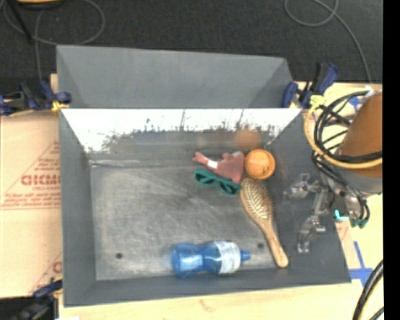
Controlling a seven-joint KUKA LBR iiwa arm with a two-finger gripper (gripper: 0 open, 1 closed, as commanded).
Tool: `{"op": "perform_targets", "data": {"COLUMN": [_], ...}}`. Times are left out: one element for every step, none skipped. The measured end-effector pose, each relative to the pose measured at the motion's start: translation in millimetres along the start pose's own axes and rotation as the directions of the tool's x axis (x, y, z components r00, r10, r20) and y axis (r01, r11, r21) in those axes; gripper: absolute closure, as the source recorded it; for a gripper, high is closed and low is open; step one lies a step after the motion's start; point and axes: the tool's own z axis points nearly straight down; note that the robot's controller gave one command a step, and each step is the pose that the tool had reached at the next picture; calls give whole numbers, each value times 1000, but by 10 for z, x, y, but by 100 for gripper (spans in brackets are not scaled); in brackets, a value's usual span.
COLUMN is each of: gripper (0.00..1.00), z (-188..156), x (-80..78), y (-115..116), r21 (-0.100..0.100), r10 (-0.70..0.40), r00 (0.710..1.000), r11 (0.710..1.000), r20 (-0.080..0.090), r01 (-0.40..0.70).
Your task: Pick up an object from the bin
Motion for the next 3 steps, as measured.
{"op": "perform_targets", "data": {"gripper": [0, 0, 0], "z": [-33, 450, 939], "x": [-17, -151, -210], "y": [4, 82, 113], "r21": [2, 3, 2], "r10": [-3, -98, -132], "r00": [1000, 995, 991], "r11": [1000, 995, 991], "r20": [7, 11, 8], "r01": [3, 98, 132]}}
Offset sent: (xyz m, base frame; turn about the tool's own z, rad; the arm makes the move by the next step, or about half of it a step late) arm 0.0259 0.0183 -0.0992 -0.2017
